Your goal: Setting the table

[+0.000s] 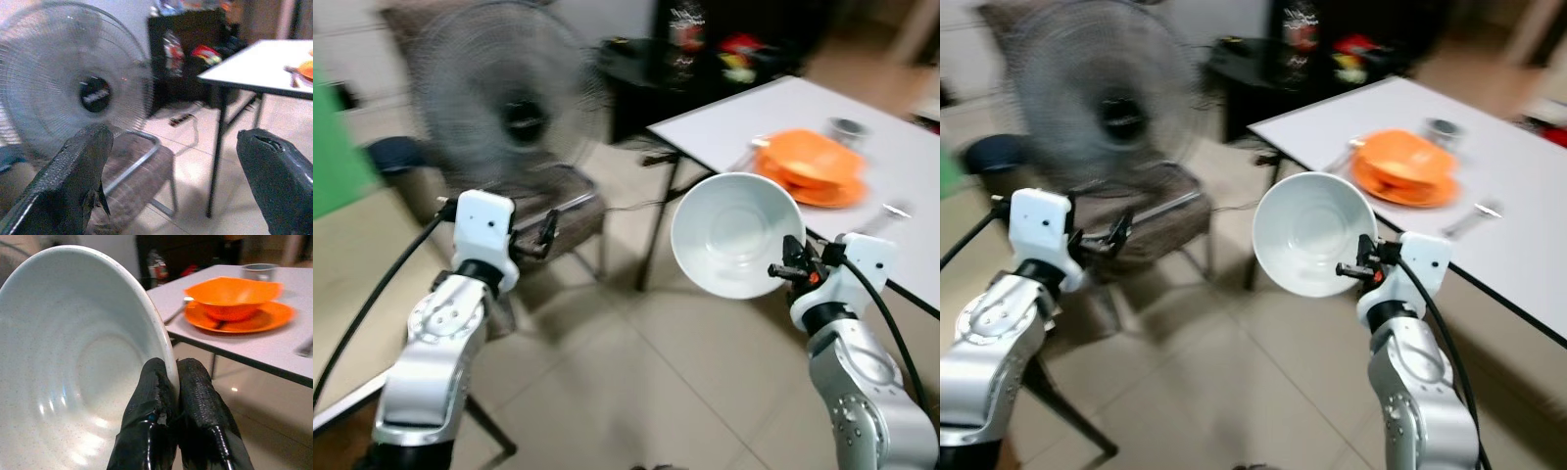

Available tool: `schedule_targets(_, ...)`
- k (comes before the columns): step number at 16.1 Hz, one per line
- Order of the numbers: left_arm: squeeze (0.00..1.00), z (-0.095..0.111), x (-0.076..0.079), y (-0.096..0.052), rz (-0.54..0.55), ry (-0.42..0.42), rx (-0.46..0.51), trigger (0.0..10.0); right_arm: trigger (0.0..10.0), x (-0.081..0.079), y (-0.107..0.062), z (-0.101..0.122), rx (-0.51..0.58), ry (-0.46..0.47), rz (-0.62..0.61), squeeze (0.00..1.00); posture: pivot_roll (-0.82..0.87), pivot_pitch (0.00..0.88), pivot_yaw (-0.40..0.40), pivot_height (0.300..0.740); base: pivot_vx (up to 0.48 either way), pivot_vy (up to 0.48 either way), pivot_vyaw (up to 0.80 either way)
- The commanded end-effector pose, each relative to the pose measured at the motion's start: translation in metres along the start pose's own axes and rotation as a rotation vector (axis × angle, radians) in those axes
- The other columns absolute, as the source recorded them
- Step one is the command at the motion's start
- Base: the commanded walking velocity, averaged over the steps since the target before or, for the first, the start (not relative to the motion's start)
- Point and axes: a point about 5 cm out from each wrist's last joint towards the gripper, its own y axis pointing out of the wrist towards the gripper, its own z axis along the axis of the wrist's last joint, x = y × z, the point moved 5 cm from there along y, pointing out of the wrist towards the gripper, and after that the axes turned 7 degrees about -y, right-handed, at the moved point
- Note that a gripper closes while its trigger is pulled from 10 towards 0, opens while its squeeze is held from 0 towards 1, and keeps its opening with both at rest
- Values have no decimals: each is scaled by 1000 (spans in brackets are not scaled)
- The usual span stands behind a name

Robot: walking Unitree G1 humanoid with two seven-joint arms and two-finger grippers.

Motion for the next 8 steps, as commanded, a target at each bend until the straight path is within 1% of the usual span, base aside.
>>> schedule_targets(1,0,0,7,0,-30,-8,-7,10000,10000,6,0,11,44,-11,-35,0,58,0,-40,740,0,0,-763)
schedule_targets(2,0,0,11,5,-28,-20,-11,10000,10000,13,2,14,41,-42,-67,0,43,0,-28,740,0,0,-750)
schedule_targets(3,0,0,14,8,-28,-26,-11,10000,10000,19,1,17,40,-46,-86,0,32,0,-23,740,0,0,-750)
schedule_targets(4,0,-1,16,9,-28,-19,-4,10000,10000,22,-3,18,42,-21,-95,0,33,0,-27,740,0,0,-750)
schedule_targets(5,0,-4,16,7,-11,7,-5,10000,10000,26,-6,15,41,-42,-119,0,34,0,-32,740,0,0,-744)
schedule_targets(6,0,-6,16,5,-11,16,-11,10000,10000,26,-7,13,39,-53,-123,0,34,0,-32,740,0,0,-744)
schedule_targets(7,0,-8,21,0,-38,43,-15,10000,10000,23,-5,11,35,-40,-115,0,41,0,-45,740,0,0,-744)
schedule_targets(8,0,-7,21,0,-41,34,-11,10000,10000,22,-3,12,35,-41,-112,0,41,0,-45,740,0,0,-750)
